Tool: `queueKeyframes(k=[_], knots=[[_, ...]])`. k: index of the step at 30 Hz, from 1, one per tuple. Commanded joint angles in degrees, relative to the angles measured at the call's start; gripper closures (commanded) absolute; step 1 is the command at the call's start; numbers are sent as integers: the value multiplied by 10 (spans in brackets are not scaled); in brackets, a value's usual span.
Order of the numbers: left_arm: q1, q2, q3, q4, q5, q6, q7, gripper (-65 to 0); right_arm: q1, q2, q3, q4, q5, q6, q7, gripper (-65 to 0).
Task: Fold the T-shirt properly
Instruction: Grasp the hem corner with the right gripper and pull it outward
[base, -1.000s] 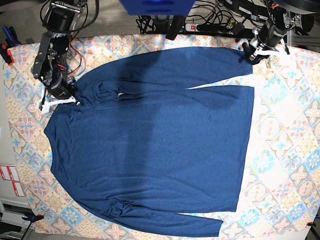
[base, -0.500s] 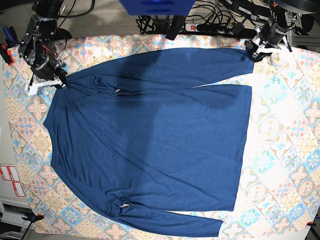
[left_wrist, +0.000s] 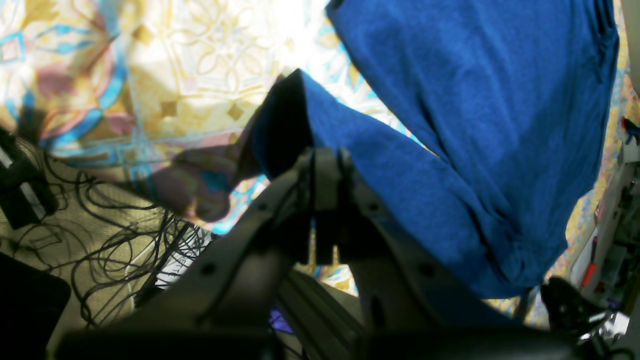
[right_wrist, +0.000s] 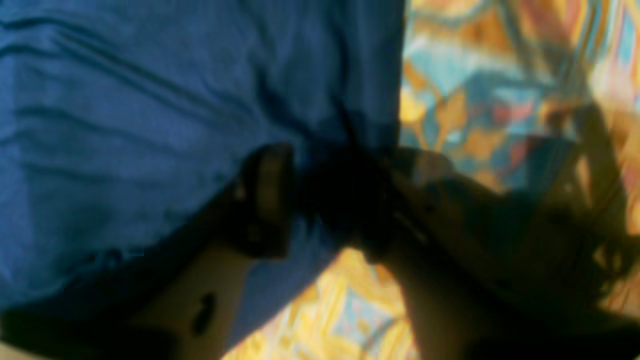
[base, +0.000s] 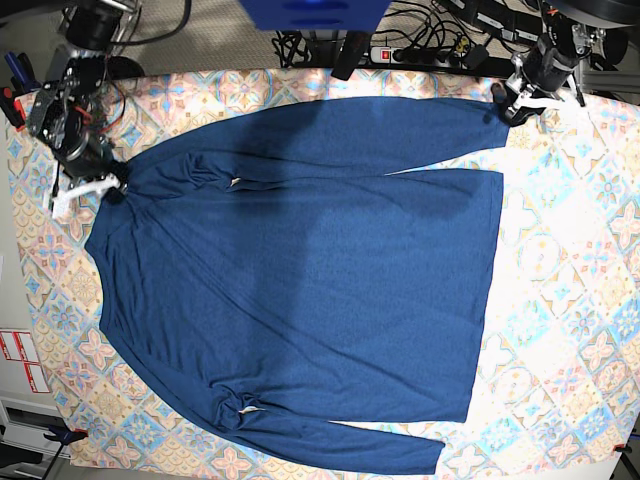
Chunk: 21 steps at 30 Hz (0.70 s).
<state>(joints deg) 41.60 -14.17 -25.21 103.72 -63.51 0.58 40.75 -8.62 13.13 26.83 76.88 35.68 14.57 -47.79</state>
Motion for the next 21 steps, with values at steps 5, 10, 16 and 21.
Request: queueKeyframes(k=[5,10,16,21], knots=[[5,-4,-3,8,-6,-5,-5,0,24,10,6,-26,-7,2,11,-290],[4,-4,-3,8,-6,-5,-5,0,52,10,6,-83,-7,2,11,-291],[3,-4,-3,8,-6,-5,-5,0,61,10,5,-106,-7,2,11,-292],[3,-4,-3,8,-6,-5,-5,0,61,10,5,-107,-7,3,11,-290]])
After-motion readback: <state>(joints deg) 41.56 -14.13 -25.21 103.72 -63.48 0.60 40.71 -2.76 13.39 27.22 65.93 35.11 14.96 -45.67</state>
